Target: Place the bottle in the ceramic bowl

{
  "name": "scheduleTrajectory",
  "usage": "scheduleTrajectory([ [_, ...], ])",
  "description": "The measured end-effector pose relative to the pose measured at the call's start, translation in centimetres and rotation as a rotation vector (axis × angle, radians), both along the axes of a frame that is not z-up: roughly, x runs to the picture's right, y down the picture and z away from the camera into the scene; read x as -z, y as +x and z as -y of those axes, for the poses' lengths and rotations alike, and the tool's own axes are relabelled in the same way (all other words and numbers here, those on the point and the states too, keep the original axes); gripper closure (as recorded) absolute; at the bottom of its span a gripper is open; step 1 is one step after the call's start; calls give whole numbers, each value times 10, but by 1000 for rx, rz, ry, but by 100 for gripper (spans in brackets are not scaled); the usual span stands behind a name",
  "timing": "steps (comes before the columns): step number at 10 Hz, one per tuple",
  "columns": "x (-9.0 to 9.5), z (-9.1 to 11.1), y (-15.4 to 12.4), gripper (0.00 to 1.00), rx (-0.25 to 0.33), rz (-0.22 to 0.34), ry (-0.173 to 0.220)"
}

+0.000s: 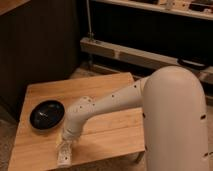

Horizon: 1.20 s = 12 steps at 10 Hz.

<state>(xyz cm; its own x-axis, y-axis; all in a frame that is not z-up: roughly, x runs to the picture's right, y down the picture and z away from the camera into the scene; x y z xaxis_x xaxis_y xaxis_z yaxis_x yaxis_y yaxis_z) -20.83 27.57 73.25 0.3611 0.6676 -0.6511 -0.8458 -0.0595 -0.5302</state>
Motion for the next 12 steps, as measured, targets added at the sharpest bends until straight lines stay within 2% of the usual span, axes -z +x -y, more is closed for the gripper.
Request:
scheduleTrajectory([
  [7, -13, -16, -8, 35, 4, -27, -28],
  [8, -14, -18, -10, 39, 8, -24, -37],
  [11, -12, -17, -8, 67, 14, -21, -37],
  [12, -14, -19, -12, 77, 22, -14, -53],
])
